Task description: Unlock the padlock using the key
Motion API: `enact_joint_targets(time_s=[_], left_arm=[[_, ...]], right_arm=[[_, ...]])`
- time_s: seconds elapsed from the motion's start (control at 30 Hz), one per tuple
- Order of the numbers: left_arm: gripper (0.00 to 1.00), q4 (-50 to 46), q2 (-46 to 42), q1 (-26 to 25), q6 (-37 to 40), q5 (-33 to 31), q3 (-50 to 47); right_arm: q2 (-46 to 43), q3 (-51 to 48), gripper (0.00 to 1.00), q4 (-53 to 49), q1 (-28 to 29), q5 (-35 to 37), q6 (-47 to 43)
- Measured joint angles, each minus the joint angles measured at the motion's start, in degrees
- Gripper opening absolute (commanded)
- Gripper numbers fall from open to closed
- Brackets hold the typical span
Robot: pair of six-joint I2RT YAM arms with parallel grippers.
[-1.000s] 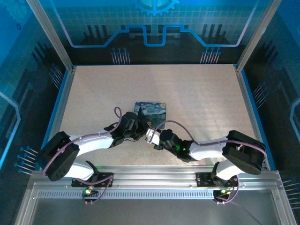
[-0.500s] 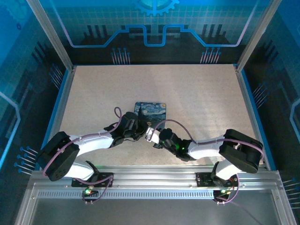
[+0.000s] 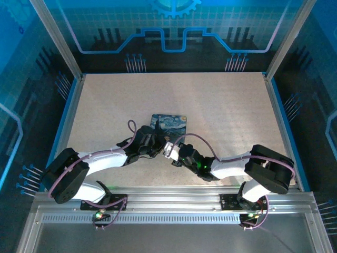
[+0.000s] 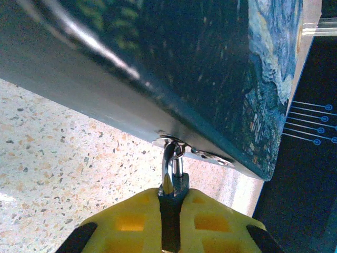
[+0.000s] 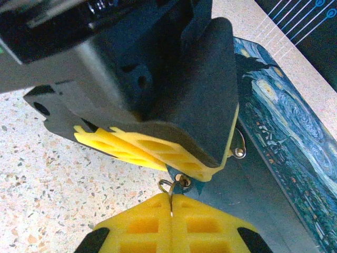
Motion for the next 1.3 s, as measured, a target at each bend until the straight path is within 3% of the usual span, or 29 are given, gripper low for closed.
enact_joint_targets(time_s=[0.4,1.03,1.3], left_arm=[[0.05,0.46,0.0,0.07,-0.02,-0.2,0.0],[0.05,2.6,0.02,-0.22,-0.59,0.42,0.0],[0.05,2.58,0.28,-0.22,-1.09,0.28,0.0]], right_arm=[[-0.13,-0.13,0.0,0.44,-0.44,-0.63,11.1],[-3.54,-2.25,0.0,0.57,-3.15,-6.12,47.8],[-3.56,-2.4,0.0,0.81,-4.66,-10.01,56.04]])
